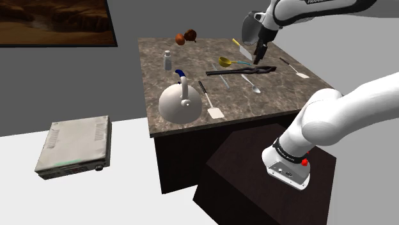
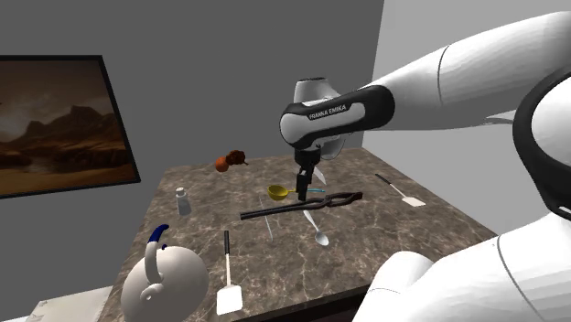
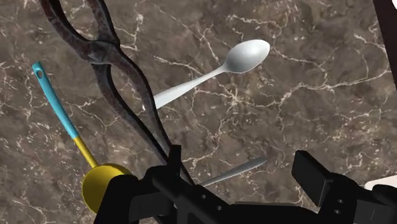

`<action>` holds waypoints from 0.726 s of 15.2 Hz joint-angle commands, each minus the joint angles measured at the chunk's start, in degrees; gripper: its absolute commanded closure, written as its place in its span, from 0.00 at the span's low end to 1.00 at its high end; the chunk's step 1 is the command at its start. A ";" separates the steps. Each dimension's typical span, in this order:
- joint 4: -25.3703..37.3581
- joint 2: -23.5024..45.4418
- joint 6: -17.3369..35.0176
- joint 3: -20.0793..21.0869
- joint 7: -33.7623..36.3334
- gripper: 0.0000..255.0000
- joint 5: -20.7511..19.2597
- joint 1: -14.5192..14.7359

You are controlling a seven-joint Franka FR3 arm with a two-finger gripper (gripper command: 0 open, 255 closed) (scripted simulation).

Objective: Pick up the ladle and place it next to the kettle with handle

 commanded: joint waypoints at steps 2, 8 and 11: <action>2.01 5.60 5.55 -5.30 -7.92 0.00 0.59 2.40; 8.51 20.42 15.59 -16.98 -27.17 0.00 10.01 10.15; 13.06 30.48 18.86 -22.19 -40.75 0.00 21.56 13.99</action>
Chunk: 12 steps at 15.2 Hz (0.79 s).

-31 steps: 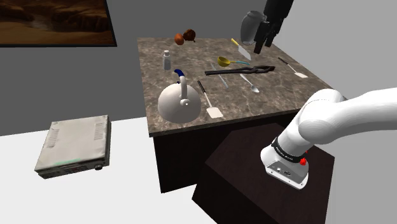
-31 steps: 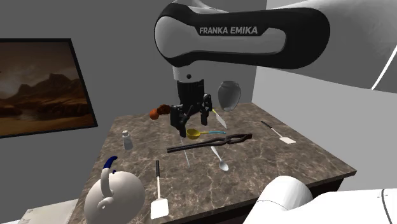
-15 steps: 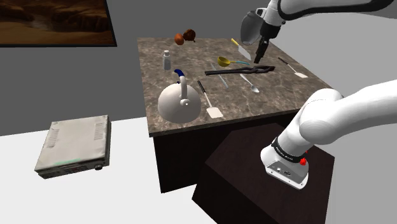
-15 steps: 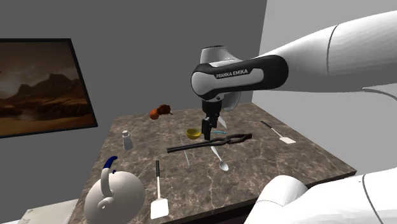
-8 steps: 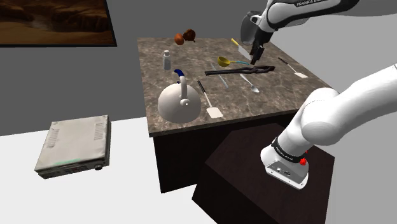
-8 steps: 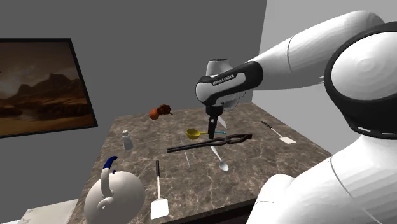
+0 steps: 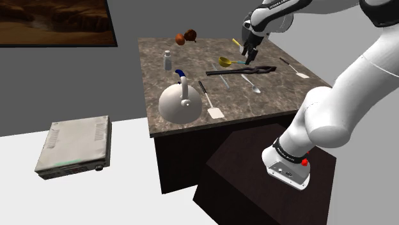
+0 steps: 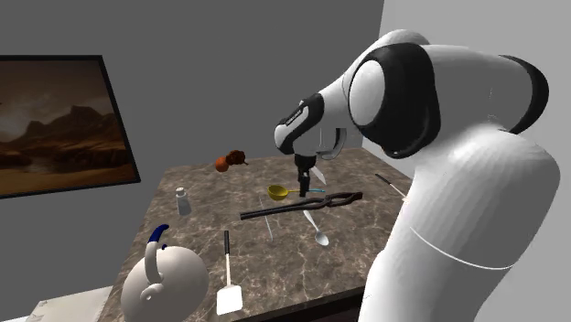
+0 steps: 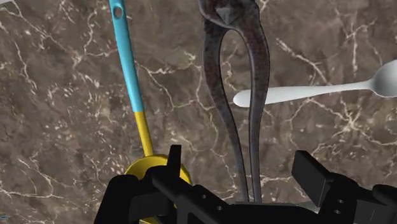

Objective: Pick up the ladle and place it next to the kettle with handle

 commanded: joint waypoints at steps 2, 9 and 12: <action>5.41 11.66 2.06 -2.30 -15.85 0.00 14.88 0.97; 16.49 27.42 1.39 6.70 -34.33 0.00 32.06 -9.57; 16.62 29.30 2.64 8.01 -35.52 0.00 33.99 -10.60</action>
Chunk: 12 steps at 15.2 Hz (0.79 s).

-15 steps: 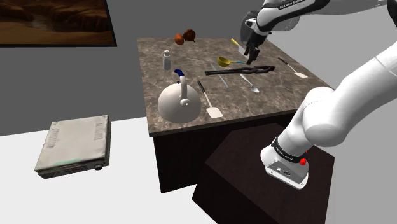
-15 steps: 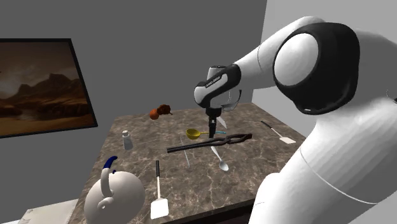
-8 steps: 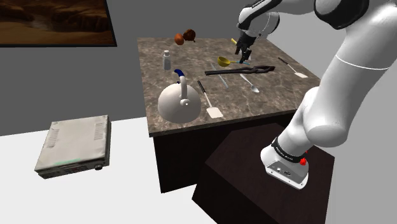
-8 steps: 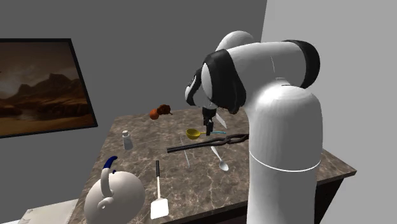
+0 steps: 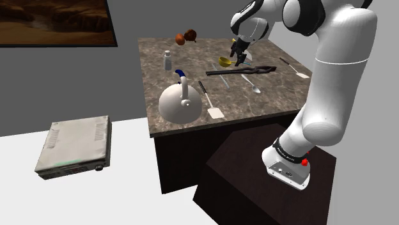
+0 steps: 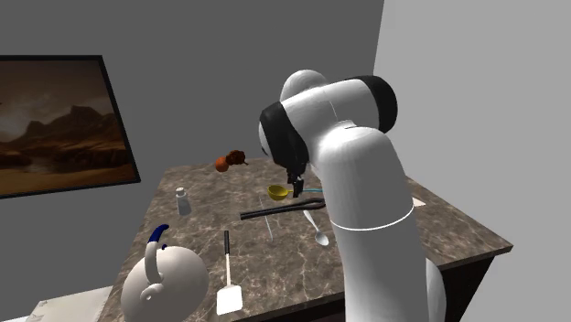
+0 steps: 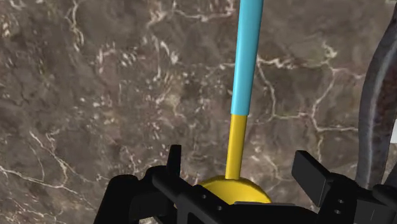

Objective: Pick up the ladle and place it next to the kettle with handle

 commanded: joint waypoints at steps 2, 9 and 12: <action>0.42 2.24 1.29 1.55 -1.31 0.00 2.22 -1.20; 0.48 2.60 1.52 1.82 -1.53 0.00 2.58 -1.40; 0.48 2.60 1.51 1.81 -1.53 1.00 2.57 -1.40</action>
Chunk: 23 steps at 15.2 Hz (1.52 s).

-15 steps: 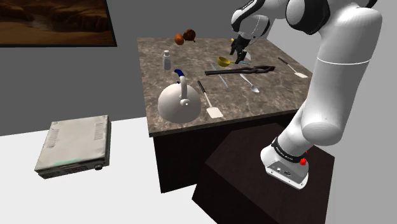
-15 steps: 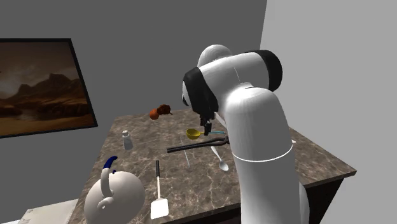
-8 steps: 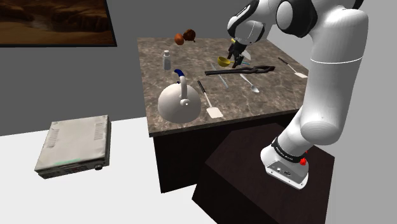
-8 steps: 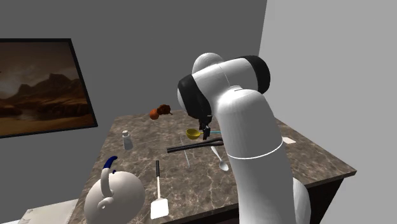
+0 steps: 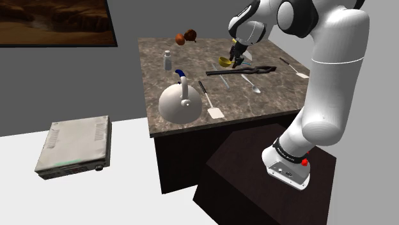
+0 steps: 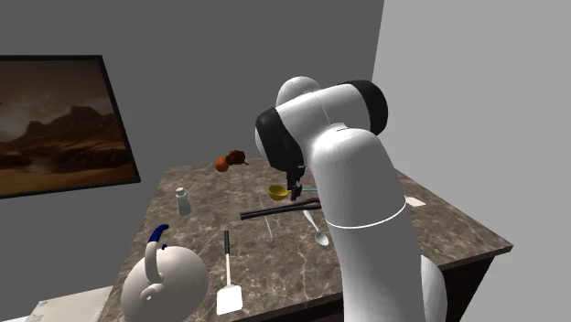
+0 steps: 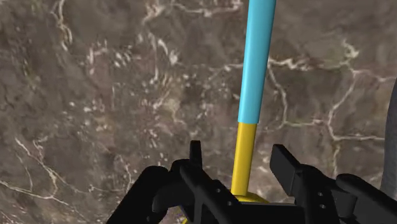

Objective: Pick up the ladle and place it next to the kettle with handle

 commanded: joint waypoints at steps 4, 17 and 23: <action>0.04 0.02 -0.03 0.00 -0.01 1.00 0.00 -0.03; 1.22 -3.90 -4.03 -2.98 3.33 1.00 -4.61 2.28; 2.71 -6.58 -7.29 -4.81 5.70 1.00 -7.85 3.70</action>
